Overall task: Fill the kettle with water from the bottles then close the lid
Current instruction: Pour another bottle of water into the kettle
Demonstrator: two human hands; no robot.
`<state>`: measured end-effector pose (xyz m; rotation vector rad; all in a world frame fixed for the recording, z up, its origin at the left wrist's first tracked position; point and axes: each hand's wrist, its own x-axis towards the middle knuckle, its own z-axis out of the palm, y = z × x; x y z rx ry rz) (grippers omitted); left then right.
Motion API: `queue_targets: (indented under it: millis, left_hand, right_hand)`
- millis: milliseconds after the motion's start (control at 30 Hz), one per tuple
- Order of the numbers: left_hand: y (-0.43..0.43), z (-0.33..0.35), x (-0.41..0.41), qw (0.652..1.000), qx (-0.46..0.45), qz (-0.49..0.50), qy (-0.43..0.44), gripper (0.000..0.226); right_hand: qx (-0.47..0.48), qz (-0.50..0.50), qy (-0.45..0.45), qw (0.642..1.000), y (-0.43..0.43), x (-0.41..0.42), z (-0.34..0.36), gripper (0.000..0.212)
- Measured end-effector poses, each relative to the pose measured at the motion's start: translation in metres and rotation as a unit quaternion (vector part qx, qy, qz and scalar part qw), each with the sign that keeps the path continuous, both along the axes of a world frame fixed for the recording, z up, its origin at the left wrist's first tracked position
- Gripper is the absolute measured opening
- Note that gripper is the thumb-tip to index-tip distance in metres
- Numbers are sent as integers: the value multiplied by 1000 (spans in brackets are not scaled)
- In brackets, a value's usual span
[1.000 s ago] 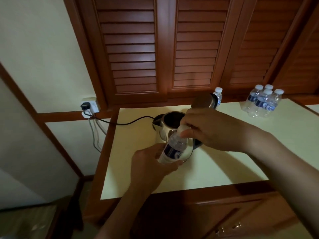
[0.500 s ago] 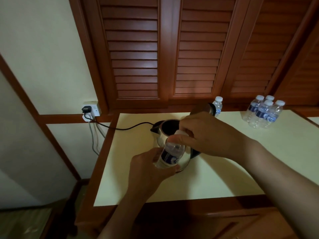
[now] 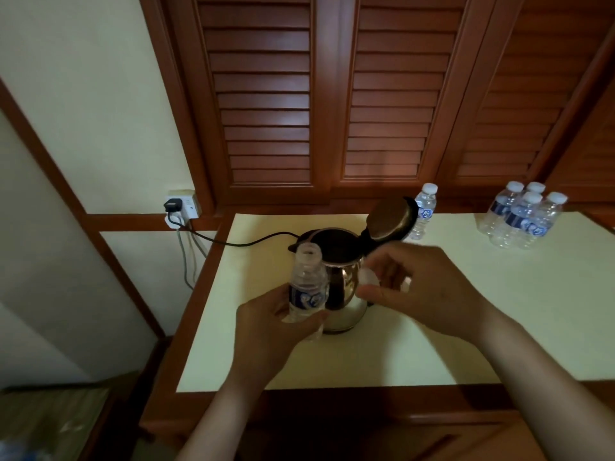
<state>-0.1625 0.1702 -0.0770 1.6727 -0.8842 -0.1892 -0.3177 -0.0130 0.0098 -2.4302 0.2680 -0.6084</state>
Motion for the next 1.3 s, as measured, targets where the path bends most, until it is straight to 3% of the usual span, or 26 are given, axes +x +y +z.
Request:
queue_targets:
  millis: [67, 367, 500, 600, 700, 967, 1300]
  left_hand:
    - [1, 1, 0, 1000, -3, 5, 9, 48]
    - [0, -2, -2, 998, -8, 34, 54, 53]
    - [0, -1, 0, 997, -5, 46, 55, 49]
    - [0, 0, 2, 998, -6, 58, 38, 49]
    - [-1, 8, 10, 997, 1, 78, -19, 48]
    - [-2, 37, 55, 988, 6, 81, -128, 52]
    - [-10, 70, 96, 962, 73, 96, -244, 54]
  right_hand:
    - [25, -13, 23, 999, -8, -8, -25, 21]
    - [-27, -96, 133, 986, -44, -17, -135, 24]
    - [-80, -129, 119, 981, -50, -12, -174, 36]
    - [-119, -166, 37, 978, -50, -10, -191, 46]
    - [-105, -190, -22, 976, -42, -12, -187, 35]
    - [-50, -156, -2, 987, -46, -13, -193, 32]
    - [-38, -149, -8, 988, -48, -15, -196, 31]
